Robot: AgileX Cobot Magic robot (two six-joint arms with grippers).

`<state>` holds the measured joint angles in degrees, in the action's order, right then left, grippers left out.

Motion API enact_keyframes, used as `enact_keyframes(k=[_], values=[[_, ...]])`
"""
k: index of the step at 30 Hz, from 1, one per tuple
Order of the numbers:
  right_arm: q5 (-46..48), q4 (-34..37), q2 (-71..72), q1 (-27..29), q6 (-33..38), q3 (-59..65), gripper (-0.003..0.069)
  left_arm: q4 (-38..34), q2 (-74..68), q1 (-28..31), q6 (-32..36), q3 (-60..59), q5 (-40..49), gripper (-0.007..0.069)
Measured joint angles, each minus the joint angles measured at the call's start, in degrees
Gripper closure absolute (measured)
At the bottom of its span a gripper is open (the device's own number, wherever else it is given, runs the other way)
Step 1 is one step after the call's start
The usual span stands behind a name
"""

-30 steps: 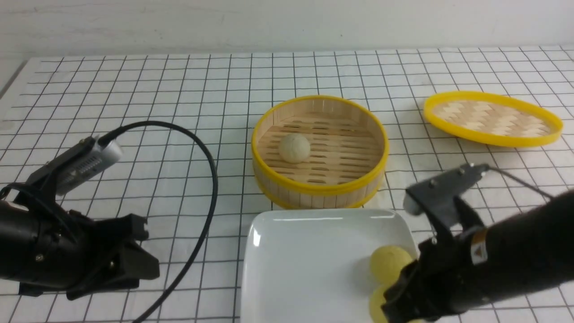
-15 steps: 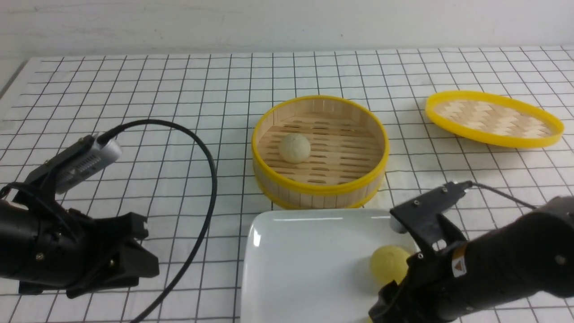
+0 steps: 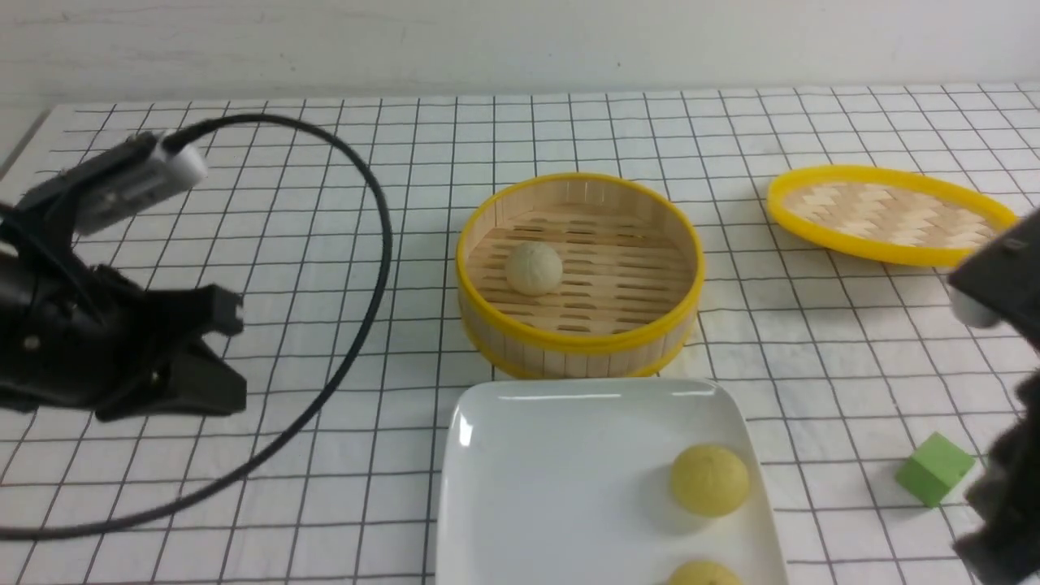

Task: Put the steamed buns into the plate on the white-black tablecloth.
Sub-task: 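Reach into the bamboo steamer and grasp a bun with the left gripper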

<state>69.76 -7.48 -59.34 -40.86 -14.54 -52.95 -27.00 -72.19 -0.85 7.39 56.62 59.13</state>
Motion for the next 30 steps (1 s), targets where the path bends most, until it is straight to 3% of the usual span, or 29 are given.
enact_keyframes(k=[3, 5, 8, 14, 17, 20, 23, 30], values=[[-1.0, -0.3, 5.2, 0.0, -0.9, 5.2, 0.0673, 1.6, -4.8, -3.6, -0.1, 5.3, 2.3, 0.0622], [-4.3, -0.5, 11.1, 0.0, -1.0, 11.4, 0.0673, 4.4, -12.4, -10.2, -2.7, 13.6, 3.3, 0.0619], [-6.5, -0.5, 13.8, 0.0, -1.0, 14.8, 0.0673, 7.5, -17.9, -14.5, -6.8, 20.5, 3.3, 0.0598], [-12.2, -0.5, 17.2, 0.0, -1.1, 21.6, 0.0673, 16.9, -32.8, -23.6, -17.1, 39.6, 3.3, 0.0442], [-15.5, -0.5, 17.2, 0.0, -1.2, 22.6, 0.0672, 20.9, -42.8, -27.7, -20.0, 50.5, 3.6, 0.0288], [-16.4, -0.5, 17.2, 0.0, -1.2, 22.7, 0.0671, 21.6, -49.5, -29.0, -20.4, 58.5, 4.0, 0.0207], [-16.6, -0.5, 17.2, 0.0, -1.2, 22.8, 0.0669, 22.0, -54.7, -29.2, -20.4, 63.7, 4.3, 0.0175], [-17.2, -0.5, 17.2, 0.0, -1.2, 22.9, 0.0667, 25.3, -62.2, -29.2, -20.6, 69.0, 2.6, 0.0168]])
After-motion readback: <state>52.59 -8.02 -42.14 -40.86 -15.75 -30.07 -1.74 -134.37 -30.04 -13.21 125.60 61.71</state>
